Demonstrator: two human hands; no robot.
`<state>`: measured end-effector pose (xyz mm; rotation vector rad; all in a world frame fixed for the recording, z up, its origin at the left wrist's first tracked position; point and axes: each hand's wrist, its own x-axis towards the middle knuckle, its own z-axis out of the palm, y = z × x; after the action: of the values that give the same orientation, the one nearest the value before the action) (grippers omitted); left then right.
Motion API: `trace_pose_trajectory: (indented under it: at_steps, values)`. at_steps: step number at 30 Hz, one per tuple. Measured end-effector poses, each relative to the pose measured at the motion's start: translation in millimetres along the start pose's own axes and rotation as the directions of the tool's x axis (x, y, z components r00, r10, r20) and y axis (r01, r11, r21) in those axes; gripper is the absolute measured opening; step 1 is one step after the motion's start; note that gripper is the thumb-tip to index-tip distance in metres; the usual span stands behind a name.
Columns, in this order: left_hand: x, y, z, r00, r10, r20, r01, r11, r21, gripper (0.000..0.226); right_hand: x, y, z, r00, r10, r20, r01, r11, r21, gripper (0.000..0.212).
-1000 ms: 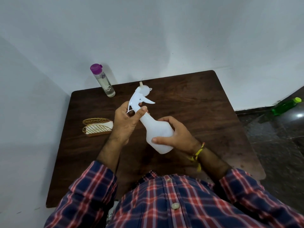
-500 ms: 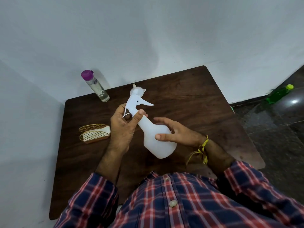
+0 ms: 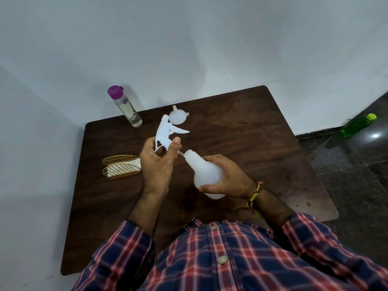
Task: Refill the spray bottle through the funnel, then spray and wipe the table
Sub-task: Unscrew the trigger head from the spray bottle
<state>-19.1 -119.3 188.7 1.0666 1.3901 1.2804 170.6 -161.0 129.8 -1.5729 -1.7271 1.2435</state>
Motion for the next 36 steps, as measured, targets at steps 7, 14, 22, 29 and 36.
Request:
trace_pose_trajectory:
  at_steps: [7, 14, 22, 29, 36]
  values:
    - [9, 20, -8, 0.999, 0.028, -0.044, -0.033, 0.993, -0.117, 0.038, -14, 53, -12, 0.993, -0.039, -0.114, 0.005, 0.960, -0.280, 0.084]
    - [37, 26, -3, 0.976, 0.123, -0.180, -0.147, 0.981, -0.128, 0.049, -29, 91, -28, 0.954, 0.013, -0.299, -0.091, 0.965, -0.246, 0.082]
    - [64, -44, 9, 0.988, 0.024, -0.150, 0.016, 0.966, 0.258, 0.045, -35, 103, -39, 0.838, 0.148, -0.525, -0.175, 0.985, -0.002, 0.084]
    - [70, -104, -19, 0.993, -0.085, -0.077, 0.114, 0.706, 0.699, 0.049, -14, 101, -22, 0.816, 0.241, -0.525, -0.180, 0.970, 0.165, 0.087]
    - [61, -134, -48, 0.962, -0.223, -0.157, 0.264, 0.615, 0.743, 0.045, 23, 92, 9, 0.831, 0.200, -0.518, -0.199, 0.978, 0.059, 0.088]
